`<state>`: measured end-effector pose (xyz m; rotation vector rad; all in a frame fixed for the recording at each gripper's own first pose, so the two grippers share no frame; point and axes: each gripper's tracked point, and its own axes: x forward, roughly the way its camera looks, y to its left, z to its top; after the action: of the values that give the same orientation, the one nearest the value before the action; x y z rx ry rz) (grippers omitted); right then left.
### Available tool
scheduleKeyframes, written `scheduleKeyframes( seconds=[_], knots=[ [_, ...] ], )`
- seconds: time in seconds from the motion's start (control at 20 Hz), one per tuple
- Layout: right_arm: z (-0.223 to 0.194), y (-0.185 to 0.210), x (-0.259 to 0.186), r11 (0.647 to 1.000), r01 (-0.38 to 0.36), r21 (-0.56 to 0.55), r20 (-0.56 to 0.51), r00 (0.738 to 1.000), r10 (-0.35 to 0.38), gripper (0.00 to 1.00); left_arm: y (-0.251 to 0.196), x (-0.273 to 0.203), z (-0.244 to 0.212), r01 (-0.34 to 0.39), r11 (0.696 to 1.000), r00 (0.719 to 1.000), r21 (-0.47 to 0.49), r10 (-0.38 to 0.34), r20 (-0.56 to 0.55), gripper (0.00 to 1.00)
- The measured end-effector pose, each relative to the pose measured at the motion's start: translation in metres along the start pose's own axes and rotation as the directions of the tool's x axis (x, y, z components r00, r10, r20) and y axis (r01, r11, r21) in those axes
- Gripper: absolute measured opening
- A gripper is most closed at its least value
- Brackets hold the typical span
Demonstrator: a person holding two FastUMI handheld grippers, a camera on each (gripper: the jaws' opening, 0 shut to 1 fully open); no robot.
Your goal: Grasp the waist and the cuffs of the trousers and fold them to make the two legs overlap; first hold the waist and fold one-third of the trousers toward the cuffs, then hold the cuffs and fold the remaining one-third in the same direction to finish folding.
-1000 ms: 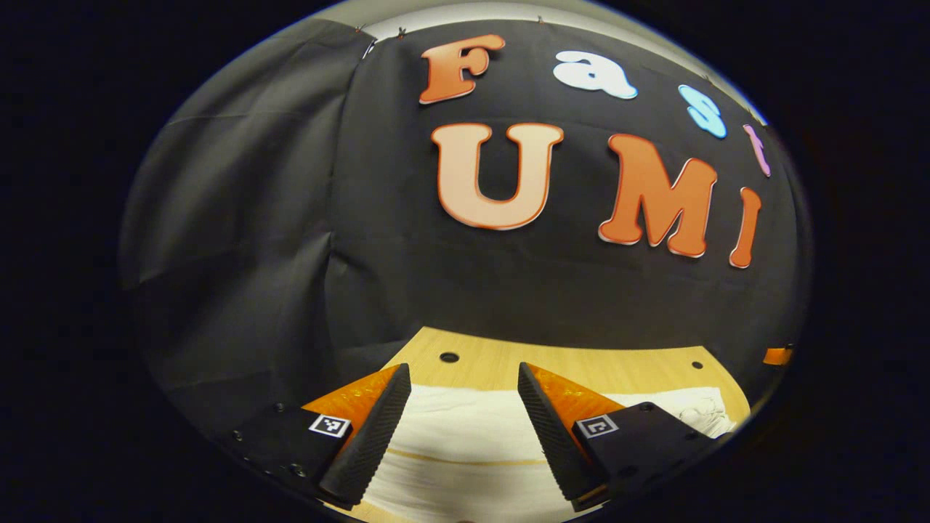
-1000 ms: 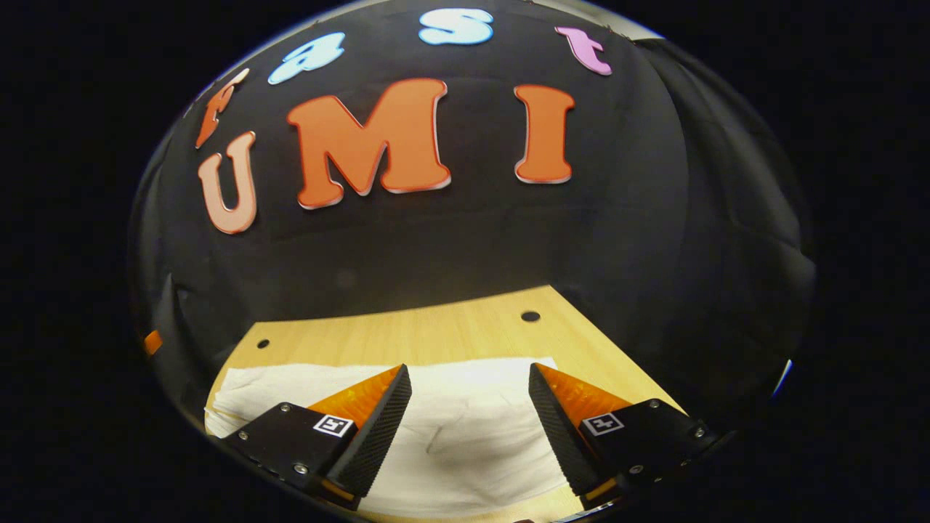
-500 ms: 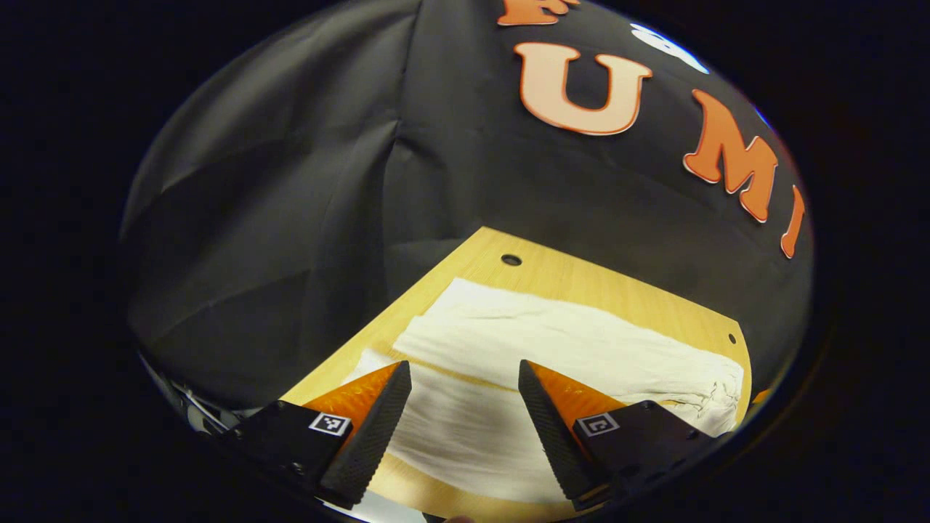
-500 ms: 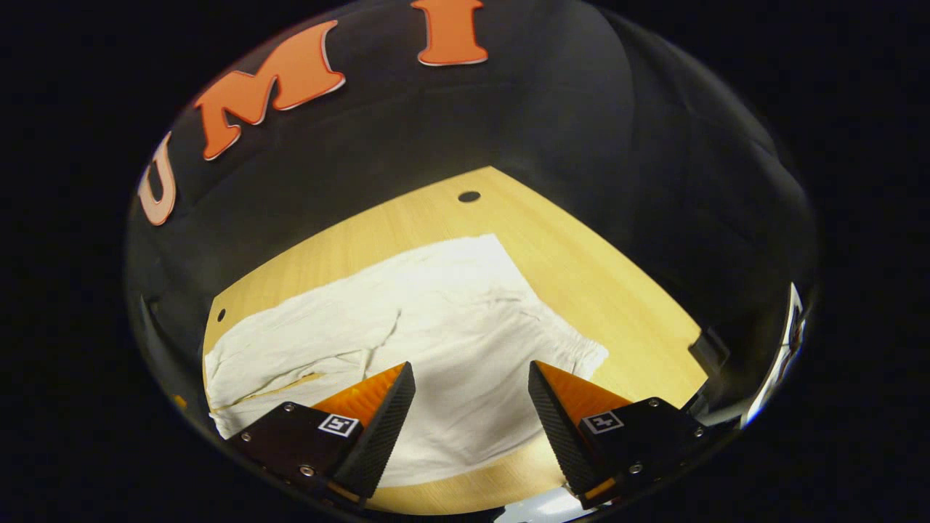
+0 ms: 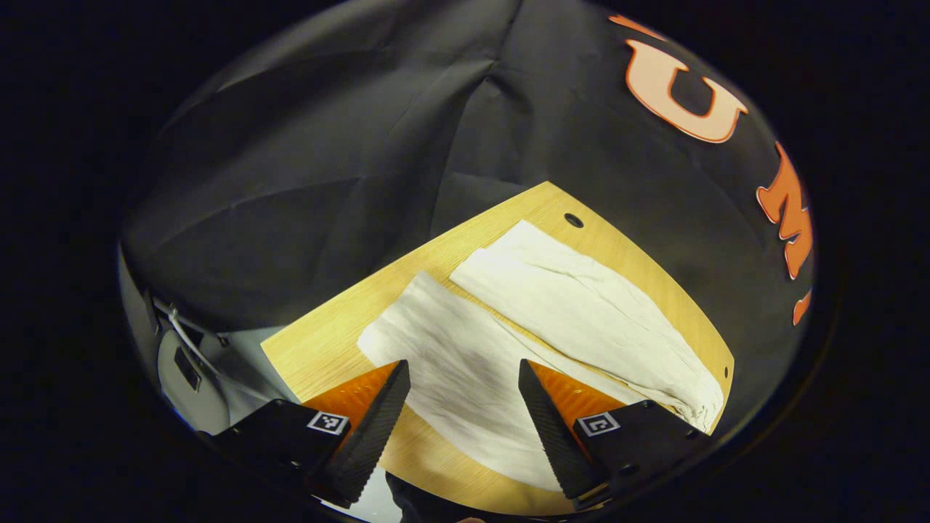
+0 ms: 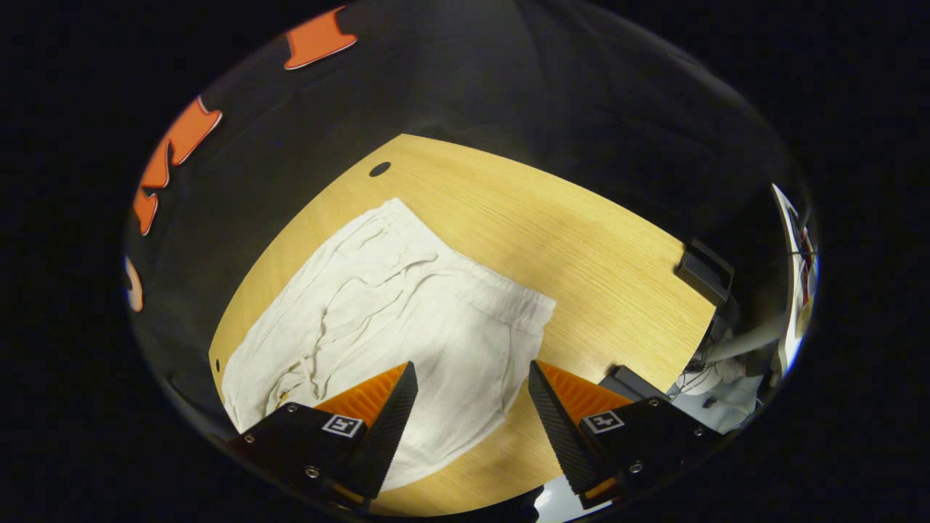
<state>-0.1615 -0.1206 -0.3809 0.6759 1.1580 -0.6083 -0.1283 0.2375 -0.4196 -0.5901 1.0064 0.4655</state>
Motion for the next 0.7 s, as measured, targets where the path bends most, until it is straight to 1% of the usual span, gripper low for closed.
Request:
scheduleKeyframes(
  seconds=[0.15,0.2,0.25,0.3,0.4,0.45,0.55,0.65,0.7],
  knots=[
    [-0.008,-0.012,0.008,0.998,0.005,0.063,-0.042,0.999,-0.002,0.91,0.018,0.005,-0.019,-0.006,0.994,0.998,-0.107,-0.001,-0.067,1.00],
    [-0.011,-0.014,0.011,0.997,0.007,0.076,-0.055,0.998,-0.003,0.91,0.025,0.006,-0.025,-0.013,0.991,0.997,-0.137,0.001,-0.083,0.96],
    [-0.013,-0.015,0.014,0.996,0.009,0.085,-0.067,0.998,-0.003,0.91,0.033,0.008,-0.029,-0.022,0.987,0.995,-0.162,0.006,-0.097,0.99],
    [-0.015,-0.015,0.016,0.996,0.011,0.092,-0.079,0.997,-0.003,0.91,0.041,0.007,-0.029,-0.030,0.983,0.995,-0.181,0.012,-0.102,0.99],
    [-0.017,-0.017,0.020,0.995,0.016,0.100,-0.094,0.996,-0.006,0.90,0.060,0.008,-0.029,-0.044,0.976,0.994,-0.214,0.022,-0.106,0.96],
    [-0.019,-0.018,0.022,0.995,0.020,0.098,-0.104,0.995,-0.009,0.91,0.067,0.008,-0.032,-0.045,0.971,0.992,-0.237,0.016,-0.123,0.97],
    [-0.020,-0.018,0.026,0.995,0.029,0.091,-0.116,0.993,-0.018,0.91,0.076,0.013,-0.038,-0.024,0.956,0.989,-0.291,-0.019,-0.145,0.99],
    [-0.020,-0.016,0.031,0.996,0.037,0.081,-0.122,0.992,-0.027,0.90,0.077,0.019,-0.037,0.006,0.948,0.986,-0.317,-0.057,-0.153,0.99],
    [-0.019,-0.014,0.033,0.996,0.039,0.077,-0.123,0.992,-0.030,0.90,0.071,0.020,-0.027,0.035,0.946,0.991,-0.322,-0.076,-0.114,0.97]
  ],
)
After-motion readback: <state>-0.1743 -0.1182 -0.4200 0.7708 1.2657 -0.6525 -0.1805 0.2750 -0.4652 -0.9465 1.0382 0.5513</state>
